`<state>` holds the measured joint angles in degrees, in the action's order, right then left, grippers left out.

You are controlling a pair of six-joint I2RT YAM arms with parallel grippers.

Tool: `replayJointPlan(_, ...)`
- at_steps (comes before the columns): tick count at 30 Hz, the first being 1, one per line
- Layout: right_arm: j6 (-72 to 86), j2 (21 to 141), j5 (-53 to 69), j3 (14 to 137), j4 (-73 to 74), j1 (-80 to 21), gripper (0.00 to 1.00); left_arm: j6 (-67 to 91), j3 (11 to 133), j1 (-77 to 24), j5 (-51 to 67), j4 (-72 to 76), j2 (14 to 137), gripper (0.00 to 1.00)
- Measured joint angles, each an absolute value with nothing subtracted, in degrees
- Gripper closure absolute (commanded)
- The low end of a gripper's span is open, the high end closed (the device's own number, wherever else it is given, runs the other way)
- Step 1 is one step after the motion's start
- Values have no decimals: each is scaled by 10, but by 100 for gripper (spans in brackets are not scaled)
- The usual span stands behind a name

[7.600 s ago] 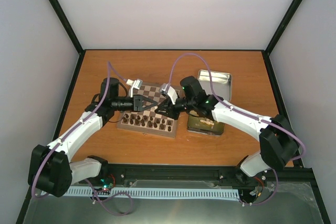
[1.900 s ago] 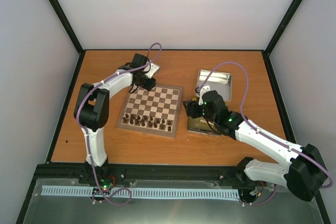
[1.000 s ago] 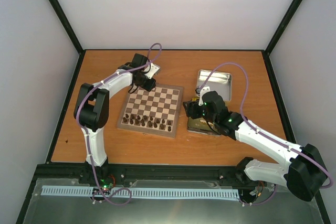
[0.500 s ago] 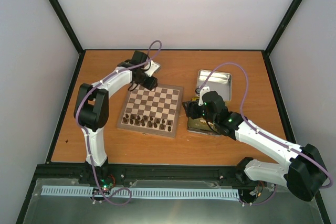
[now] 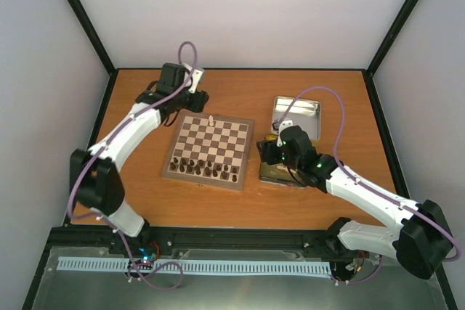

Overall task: Set up the chess pieces on the board
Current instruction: Adjust the chess piece on the chessboard, then pick up the chess piece from the storage box.

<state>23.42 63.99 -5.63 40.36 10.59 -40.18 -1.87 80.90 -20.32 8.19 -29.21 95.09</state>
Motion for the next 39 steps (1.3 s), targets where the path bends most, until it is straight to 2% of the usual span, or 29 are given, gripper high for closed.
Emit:
replayJointPlan(6, 237, 632, -91, 423, 169, -390, 29, 83, 685, -203, -5, -238, 781, 38)
replayJointPlan(16, 269, 636, -116, 456, 297, -334, 32, 157, 488, -203, -21, -221, 527, 27)
replayJointPlan(23, 302, 662, -96, 456, 362, -283, 34, 157, 464, -203, -21, -214, 420, 6)
replayJointPlan(26, 315, 682, -92, 456, 380, -282, 39, 158, 450, -203, -19, -210, 392, 0)
replayJointPlan(39, 347, 817, -93, 468, 378, -282, 69, 160, 432, -203, 11, -193, 401, 0)
